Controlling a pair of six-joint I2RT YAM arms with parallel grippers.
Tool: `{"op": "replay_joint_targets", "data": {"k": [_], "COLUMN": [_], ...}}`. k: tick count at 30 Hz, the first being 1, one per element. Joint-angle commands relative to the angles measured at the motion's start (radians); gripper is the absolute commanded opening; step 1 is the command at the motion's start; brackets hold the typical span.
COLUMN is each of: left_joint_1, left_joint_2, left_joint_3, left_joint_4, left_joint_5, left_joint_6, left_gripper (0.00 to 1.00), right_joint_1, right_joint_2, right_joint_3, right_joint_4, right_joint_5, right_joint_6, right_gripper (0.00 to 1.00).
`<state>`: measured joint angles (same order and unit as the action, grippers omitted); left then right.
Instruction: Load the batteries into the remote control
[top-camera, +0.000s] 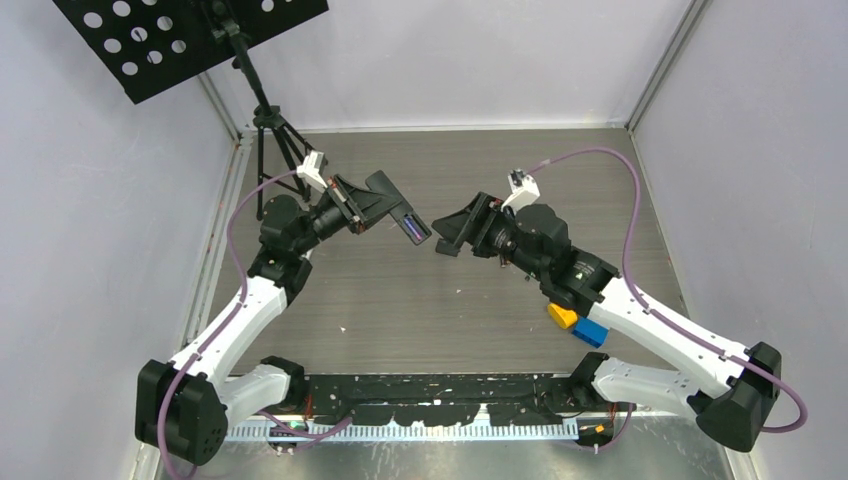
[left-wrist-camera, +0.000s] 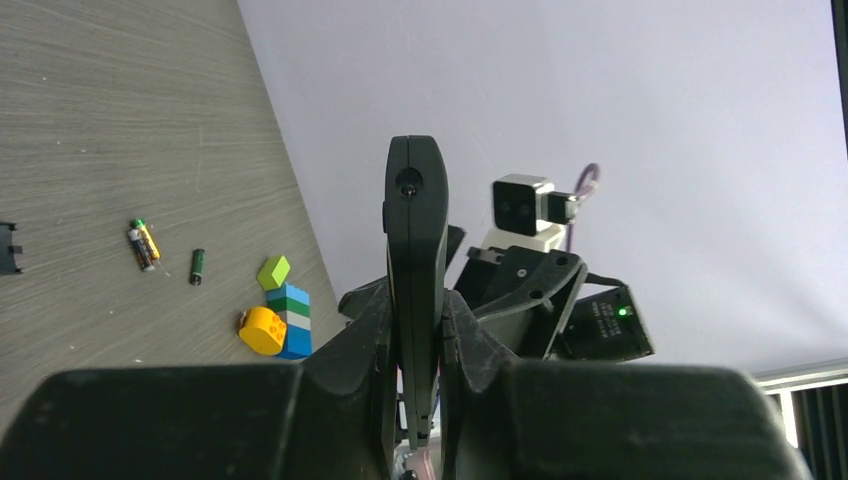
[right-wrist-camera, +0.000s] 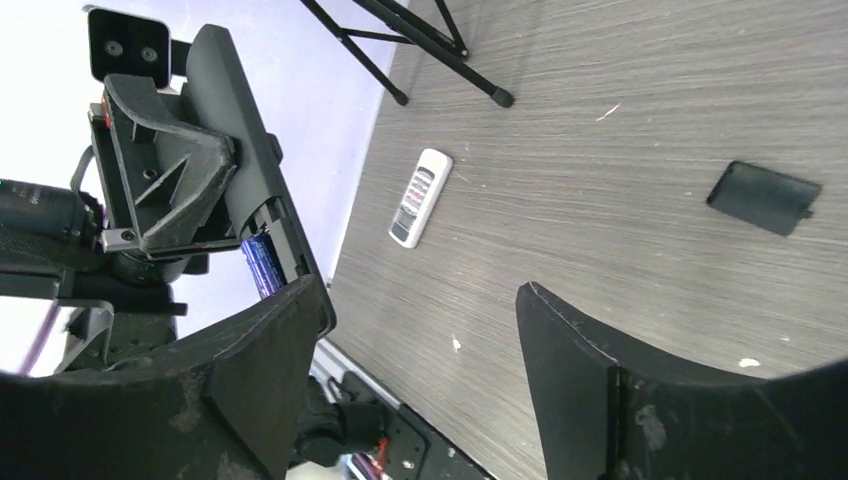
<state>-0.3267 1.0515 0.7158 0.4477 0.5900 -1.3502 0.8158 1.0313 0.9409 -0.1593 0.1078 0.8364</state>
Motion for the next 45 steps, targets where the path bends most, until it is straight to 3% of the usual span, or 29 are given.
{"op": "replay_joint_targets", "data": {"k": [1,5,11,33,40,45], "left_joint_1": [0.003,0.003,0.003,0.003,0.003,0.003], "left_joint_2": [-0.003,-0.005,-0.009,0.012,0.017,0.028], "left_joint_3": [0.042,0.042,0.043,0.042,0.042,0.051], "left_joint_4": [0.089,0.099,0.097,0.115,0.117,0.111], "left_joint_5": [-0.021,-0.036,-0.058,-0.085,-0.085,-0.082], "left_joint_6": [0.003,-0.005,-0.007,-0.063,-0.063,-0.062], "left_gripper": [0.00,0.00,0.00,0.00,0.00,0.00], "right_joint_1": [-0.006,-0.008,-0.007,-0.001,0.000,0.000], "right_joint_2": [-0.021,-0.005,0.023,0.231,0.266,0.270], "right_joint_3": [-0.092,-0.161,-0.199,-0.123,-0.114,-0.127], "right_joint_4": [0.244,0.404,0.576,0.840,0.857,0.883], "right_joint_5": [-0.046,-0.052,-0.051,-0.184,-0.214,-0.238], "right_joint_6": [0.235,0.389,0.470,0.560,0.568,0.554], "right_gripper": [0.78,0.78,0.78,0.75,0.65,0.48]}}
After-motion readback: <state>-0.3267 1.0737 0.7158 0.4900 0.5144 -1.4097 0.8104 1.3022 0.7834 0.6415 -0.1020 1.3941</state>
